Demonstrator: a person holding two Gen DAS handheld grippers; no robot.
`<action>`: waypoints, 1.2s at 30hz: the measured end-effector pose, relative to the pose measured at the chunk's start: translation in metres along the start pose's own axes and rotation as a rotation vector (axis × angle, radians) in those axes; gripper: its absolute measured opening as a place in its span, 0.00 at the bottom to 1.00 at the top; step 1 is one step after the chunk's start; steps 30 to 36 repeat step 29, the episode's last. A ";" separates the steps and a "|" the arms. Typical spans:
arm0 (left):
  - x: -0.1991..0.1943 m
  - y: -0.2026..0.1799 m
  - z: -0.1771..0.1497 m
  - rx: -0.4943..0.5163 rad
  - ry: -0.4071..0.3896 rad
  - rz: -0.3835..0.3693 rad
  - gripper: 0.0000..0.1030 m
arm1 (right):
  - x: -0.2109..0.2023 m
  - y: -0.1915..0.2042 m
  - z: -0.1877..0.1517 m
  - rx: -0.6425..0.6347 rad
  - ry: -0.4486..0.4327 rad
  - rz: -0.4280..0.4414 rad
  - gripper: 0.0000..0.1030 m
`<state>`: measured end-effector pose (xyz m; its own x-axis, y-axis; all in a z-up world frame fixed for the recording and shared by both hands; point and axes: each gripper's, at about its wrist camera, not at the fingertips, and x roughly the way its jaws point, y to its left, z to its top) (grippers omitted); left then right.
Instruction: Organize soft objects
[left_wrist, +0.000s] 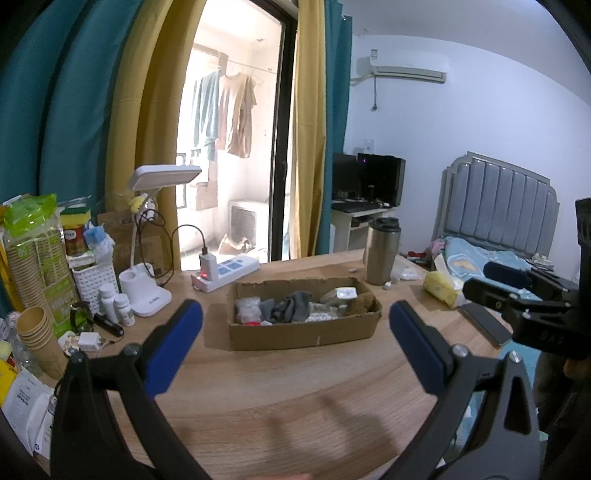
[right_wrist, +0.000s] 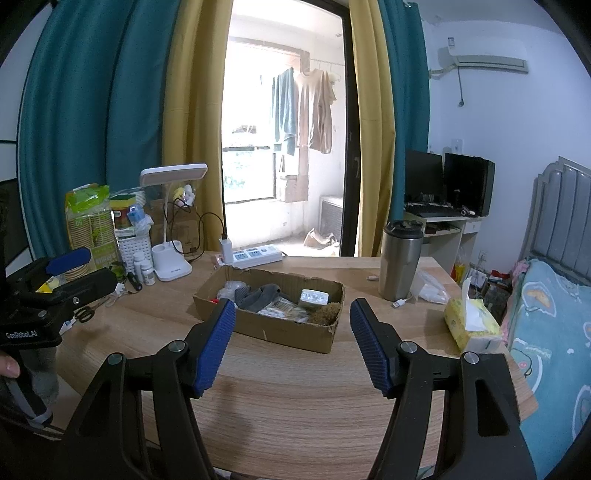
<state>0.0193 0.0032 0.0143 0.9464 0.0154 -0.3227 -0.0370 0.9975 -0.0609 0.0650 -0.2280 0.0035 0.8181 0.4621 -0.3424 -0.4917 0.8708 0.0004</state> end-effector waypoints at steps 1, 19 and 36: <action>0.000 0.000 0.000 0.000 0.001 0.000 0.99 | 0.000 0.000 0.000 0.000 0.000 0.000 0.66; 0.001 -0.008 -0.001 0.002 0.003 -0.003 0.99 | 0.000 0.000 0.000 0.000 0.000 0.001 0.66; 0.006 -0.018 -0.002 -0.006 0.032 -0.027 0.99 | 0.000 -0.001 0.000 0.003 0.003 0.001 0.66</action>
